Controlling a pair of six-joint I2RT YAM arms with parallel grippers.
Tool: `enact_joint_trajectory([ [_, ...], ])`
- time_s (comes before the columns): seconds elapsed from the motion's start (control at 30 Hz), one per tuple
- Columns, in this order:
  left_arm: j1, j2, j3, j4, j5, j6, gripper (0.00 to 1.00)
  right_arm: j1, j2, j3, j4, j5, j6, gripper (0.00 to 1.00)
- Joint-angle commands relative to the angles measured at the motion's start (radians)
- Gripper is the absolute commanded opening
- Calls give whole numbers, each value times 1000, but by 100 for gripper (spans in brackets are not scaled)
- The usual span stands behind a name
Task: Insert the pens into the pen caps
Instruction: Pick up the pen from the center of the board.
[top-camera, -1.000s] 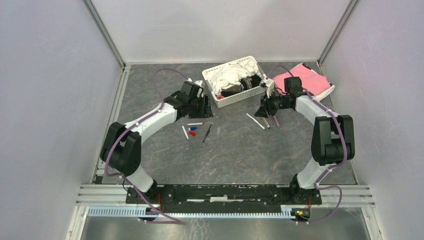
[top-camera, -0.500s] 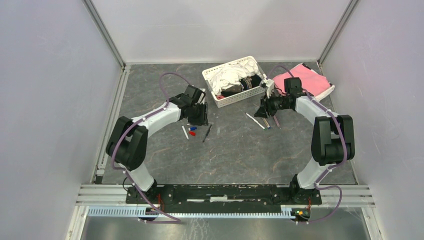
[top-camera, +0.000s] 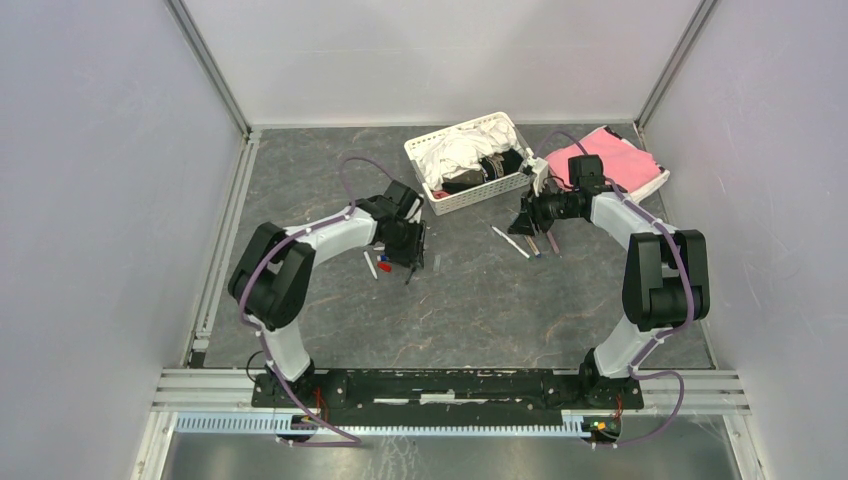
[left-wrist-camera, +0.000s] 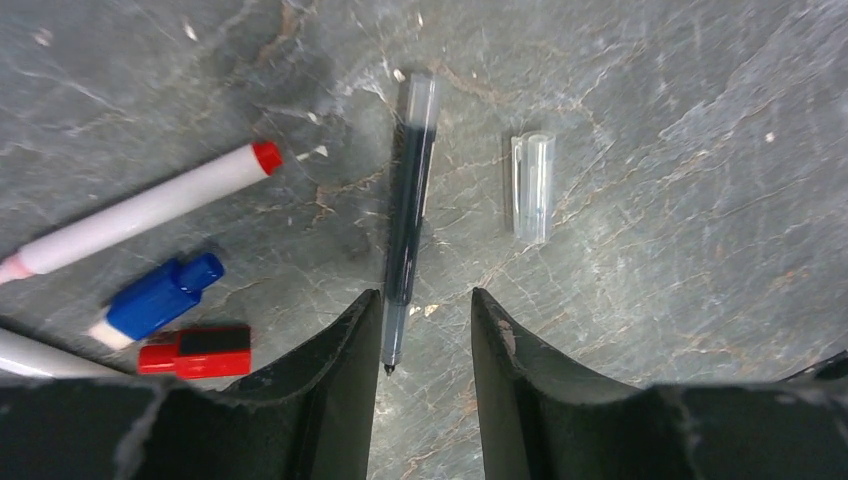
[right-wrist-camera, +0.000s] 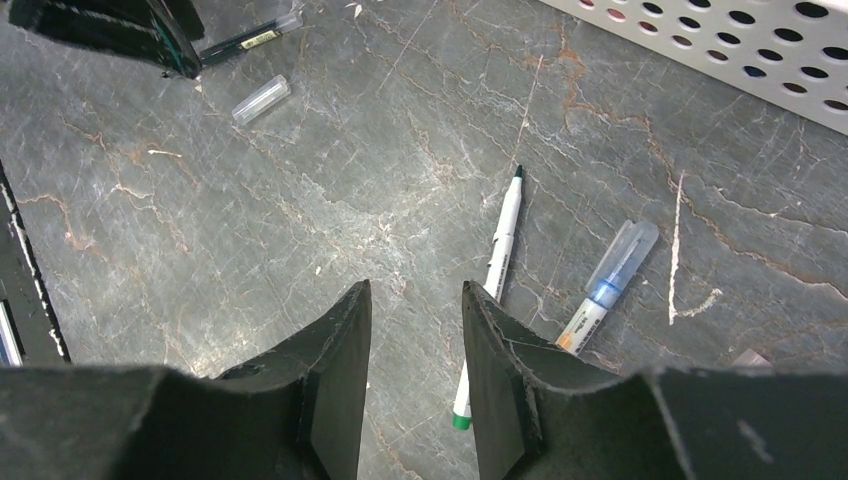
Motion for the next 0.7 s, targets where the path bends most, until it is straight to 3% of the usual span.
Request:
enact_joint_trajectory([
  [0.0, -33, 33, 56, -43, -33, 74, 45, 1, -25, -5, 21, -26, 5, 43],
  [0.67, -86, 93, 98, -118, -169, 94, 43, 1, -29, -11, 22, -45, 5, 44],
])
